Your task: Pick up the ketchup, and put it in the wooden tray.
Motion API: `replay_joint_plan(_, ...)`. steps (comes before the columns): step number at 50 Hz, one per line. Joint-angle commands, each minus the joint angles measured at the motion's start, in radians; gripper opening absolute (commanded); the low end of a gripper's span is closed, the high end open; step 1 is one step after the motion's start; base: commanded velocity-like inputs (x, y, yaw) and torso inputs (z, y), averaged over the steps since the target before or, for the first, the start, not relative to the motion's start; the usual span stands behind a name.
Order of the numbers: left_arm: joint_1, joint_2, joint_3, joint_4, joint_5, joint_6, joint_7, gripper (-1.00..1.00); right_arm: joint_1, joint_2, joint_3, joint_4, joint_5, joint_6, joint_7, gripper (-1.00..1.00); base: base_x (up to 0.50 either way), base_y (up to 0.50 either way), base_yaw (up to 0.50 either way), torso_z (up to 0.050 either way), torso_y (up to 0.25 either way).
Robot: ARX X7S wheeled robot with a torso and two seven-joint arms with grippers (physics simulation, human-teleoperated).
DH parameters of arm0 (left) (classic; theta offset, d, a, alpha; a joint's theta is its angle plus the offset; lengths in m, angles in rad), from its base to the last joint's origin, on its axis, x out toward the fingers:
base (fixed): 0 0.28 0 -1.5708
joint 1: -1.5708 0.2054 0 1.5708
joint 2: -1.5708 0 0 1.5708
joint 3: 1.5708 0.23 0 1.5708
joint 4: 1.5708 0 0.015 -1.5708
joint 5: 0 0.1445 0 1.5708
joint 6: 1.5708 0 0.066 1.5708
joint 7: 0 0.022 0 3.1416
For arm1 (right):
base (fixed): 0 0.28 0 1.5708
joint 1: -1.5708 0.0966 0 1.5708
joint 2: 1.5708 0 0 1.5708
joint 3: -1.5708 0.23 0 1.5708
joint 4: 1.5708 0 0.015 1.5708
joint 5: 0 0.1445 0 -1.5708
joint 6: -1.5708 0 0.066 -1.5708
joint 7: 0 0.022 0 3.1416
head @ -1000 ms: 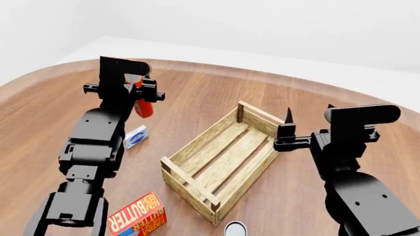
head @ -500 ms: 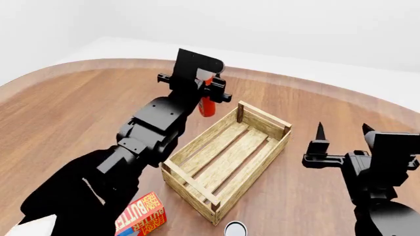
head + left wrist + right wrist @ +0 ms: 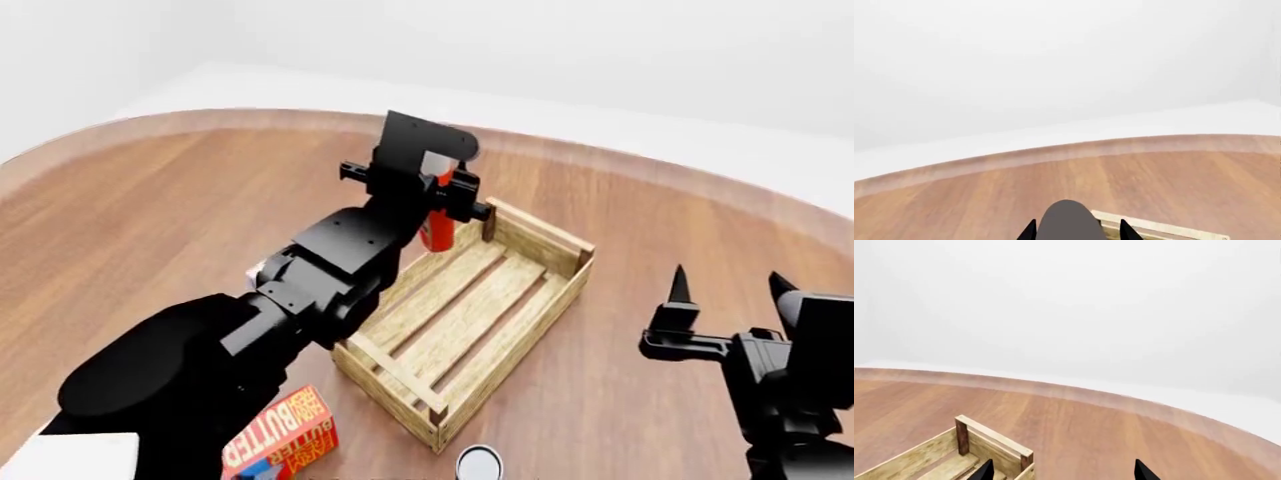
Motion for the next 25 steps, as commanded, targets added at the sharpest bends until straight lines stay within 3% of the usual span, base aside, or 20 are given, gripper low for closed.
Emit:
replay_joint_plan(1, -0.005, 0.001, 0.019, 0.019, -0.026, 0.002, -0.016, -1.00, -0.022, 0.003, 0.020, -0.010, 0.008, -0.002, 0.006, 1.00, 0.00, 0.00, 0.00, 0.000, -0.074)
replay_joint_plan(25, -0.009, 0.001, 0.020, 0.047, -0.034, 0.008, -0.028, -1.00, -0.032, 0.001, 0.026, -0.005, 0.008, -0.008, 0.018, 1.00, 0.00, 0.00, 0.00, 0.000, -0.098)
